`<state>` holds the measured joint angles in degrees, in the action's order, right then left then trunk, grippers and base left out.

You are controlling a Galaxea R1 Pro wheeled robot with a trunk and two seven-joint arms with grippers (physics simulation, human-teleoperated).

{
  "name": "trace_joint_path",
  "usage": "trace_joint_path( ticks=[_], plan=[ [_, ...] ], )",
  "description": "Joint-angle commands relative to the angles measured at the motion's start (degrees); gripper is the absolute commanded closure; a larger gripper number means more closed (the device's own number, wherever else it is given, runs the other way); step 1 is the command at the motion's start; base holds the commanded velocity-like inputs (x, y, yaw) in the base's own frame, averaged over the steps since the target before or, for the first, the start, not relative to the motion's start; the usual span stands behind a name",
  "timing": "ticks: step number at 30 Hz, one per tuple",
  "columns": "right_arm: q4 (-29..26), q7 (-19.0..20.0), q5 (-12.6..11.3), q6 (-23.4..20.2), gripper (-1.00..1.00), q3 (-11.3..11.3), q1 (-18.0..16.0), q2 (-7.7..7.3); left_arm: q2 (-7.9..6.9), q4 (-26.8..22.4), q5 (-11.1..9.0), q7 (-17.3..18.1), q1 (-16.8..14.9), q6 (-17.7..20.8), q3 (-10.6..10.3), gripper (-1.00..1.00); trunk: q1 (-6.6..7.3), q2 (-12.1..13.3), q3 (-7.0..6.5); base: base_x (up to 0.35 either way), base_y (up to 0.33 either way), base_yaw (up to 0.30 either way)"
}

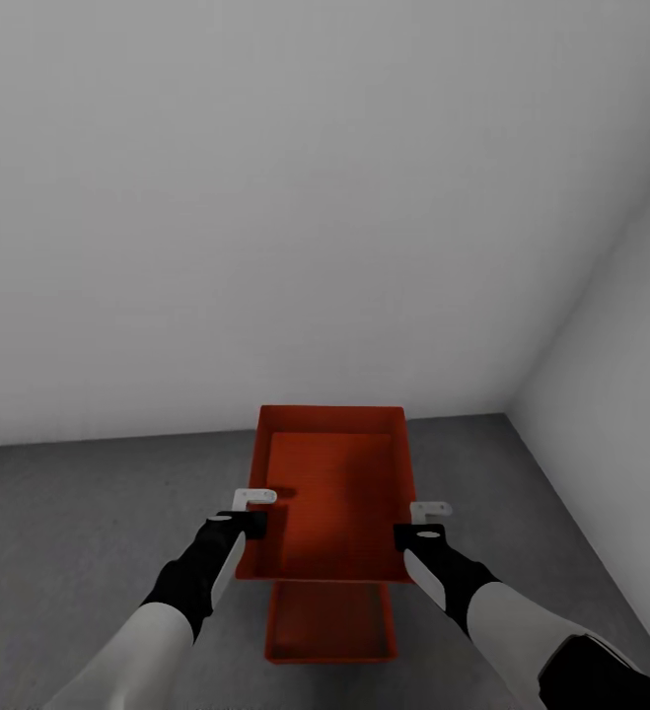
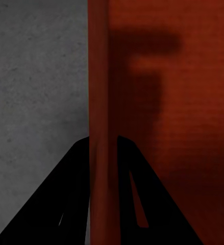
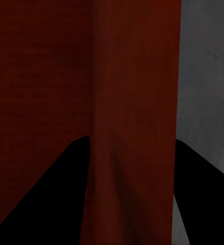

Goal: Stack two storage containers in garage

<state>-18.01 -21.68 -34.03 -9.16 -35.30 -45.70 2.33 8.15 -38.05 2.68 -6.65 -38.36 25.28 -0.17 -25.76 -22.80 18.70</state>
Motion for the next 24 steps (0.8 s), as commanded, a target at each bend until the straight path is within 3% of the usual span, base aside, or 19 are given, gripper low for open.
trace_joint_path(
  ticks=[1,21,24],
  plan=[
    [0.0,-0.6,0.5,-0.5,1.00,0.7,-0.1,0.15,0.13,-0.1,2.1,-1.5,0.0,0.5,-0.1,1.00,-0.03,-0.1,0.19,0.000,0.000,0.000],
    [0.0,-0.6,0.5,-0.5,1.00,0.7,-0.1,0.30,0.47,-0.1,2.1,-1.8,0.0,0.6,-0.1,1.00,-0.03,-0.1,2.02,0.000,0.000,0.000],
    [0.0,-0.6,0.5,-0.5,1.00,0.7,-0.1,0.27,0.48,-0.1,2.0,-1.6,0.0,0.7,-0.1,1.00,-0.69,-1.3,2.84,0.000,0.000,0.000]
  ],
)
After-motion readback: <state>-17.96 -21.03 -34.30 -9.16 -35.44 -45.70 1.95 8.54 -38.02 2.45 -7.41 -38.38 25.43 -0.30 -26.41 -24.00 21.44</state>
